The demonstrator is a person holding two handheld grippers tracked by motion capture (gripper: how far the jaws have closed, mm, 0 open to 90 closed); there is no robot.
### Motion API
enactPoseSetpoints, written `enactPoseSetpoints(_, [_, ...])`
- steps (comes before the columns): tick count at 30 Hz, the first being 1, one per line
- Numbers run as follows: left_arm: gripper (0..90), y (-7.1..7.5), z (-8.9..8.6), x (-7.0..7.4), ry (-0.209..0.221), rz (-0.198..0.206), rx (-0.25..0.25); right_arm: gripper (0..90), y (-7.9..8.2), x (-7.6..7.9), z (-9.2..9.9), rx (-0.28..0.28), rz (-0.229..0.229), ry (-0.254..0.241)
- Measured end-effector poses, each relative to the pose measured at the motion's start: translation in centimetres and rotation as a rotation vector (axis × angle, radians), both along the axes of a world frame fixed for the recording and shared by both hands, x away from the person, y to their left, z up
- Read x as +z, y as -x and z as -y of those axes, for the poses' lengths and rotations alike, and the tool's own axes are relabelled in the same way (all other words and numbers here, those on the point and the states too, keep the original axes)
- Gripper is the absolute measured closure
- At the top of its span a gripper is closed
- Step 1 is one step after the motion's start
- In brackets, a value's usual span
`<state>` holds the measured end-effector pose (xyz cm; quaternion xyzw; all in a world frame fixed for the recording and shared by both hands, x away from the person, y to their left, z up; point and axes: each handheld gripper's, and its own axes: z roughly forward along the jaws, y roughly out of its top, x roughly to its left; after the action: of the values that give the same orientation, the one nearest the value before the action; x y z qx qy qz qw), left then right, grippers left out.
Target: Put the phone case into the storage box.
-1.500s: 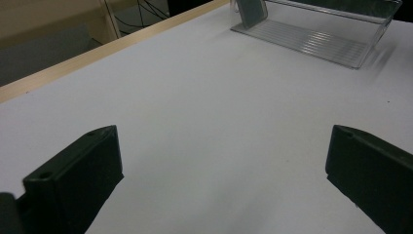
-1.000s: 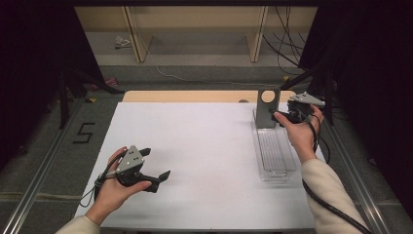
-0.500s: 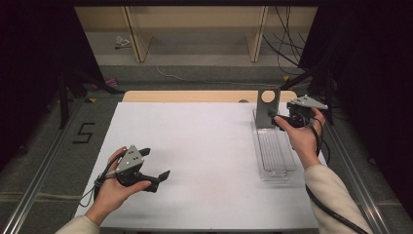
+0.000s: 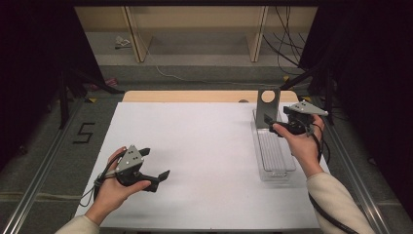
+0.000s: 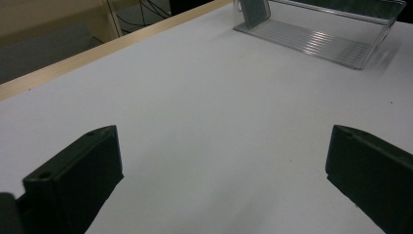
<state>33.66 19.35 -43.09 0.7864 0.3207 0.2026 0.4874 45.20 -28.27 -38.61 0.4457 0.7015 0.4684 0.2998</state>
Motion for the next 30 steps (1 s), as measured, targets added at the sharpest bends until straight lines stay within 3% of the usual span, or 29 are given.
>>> enactPoseSetpoints(30, [0.0,0.0,-0.1,0.0,-0.003,0.002,0.004,18.0,3.8,-1.0,-1.1,0.153,-0.010,0.002])
